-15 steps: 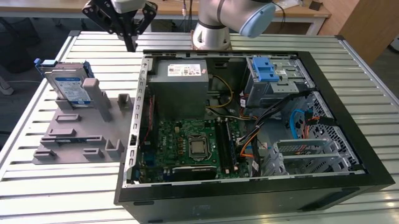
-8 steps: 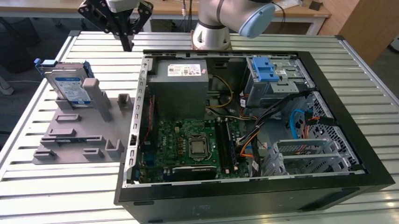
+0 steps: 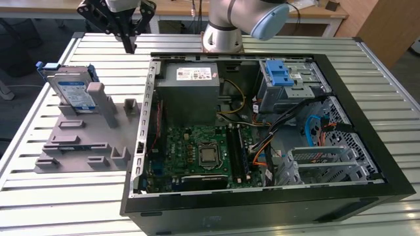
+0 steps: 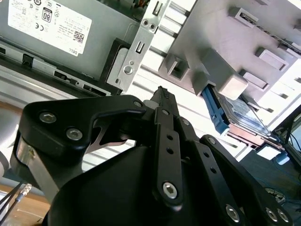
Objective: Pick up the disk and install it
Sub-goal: 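Reach for the disk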
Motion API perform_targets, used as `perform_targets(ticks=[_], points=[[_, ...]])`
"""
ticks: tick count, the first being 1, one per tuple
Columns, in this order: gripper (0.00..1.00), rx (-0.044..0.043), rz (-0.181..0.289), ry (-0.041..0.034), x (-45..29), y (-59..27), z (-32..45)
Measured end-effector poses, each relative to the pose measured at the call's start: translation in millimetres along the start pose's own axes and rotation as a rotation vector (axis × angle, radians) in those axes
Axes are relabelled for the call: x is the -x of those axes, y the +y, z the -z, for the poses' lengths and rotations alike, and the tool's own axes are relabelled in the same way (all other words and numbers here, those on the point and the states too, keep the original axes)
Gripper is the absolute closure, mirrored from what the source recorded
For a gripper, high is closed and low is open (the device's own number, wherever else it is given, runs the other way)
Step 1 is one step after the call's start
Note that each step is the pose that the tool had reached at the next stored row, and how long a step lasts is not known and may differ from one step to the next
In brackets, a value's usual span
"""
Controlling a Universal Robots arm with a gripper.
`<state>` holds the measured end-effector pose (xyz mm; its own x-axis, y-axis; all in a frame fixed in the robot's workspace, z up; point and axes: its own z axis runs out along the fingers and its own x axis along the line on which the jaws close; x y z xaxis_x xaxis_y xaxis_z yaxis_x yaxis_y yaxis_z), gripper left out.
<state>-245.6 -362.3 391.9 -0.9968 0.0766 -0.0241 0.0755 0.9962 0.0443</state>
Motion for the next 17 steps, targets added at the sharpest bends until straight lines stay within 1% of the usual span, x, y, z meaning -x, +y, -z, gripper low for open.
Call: perform_targets(ticks=[4, 6, 10, 12, 14, 17], points=[[0.89, 0.0, -0.001, 0.0021, -5.2, 1.3, -0.1], [0.89, -0.0006, -0.002, 0.0077, -7.2, 1.9, 0.0], [0.89, -0.0018, -0.005, 0.0247, -10.4, 3.1, -0.1], [0.89, -0.0026, -0.006, 0.0314, -12.4, 3.1, -0.1], [0.89, -0.0028, -0.006, 0.0349, -14.7, 3.0, -0.3], [0.89, -0.003, -0.006, 0.0372, -18.6, 2.7, -0.6]])
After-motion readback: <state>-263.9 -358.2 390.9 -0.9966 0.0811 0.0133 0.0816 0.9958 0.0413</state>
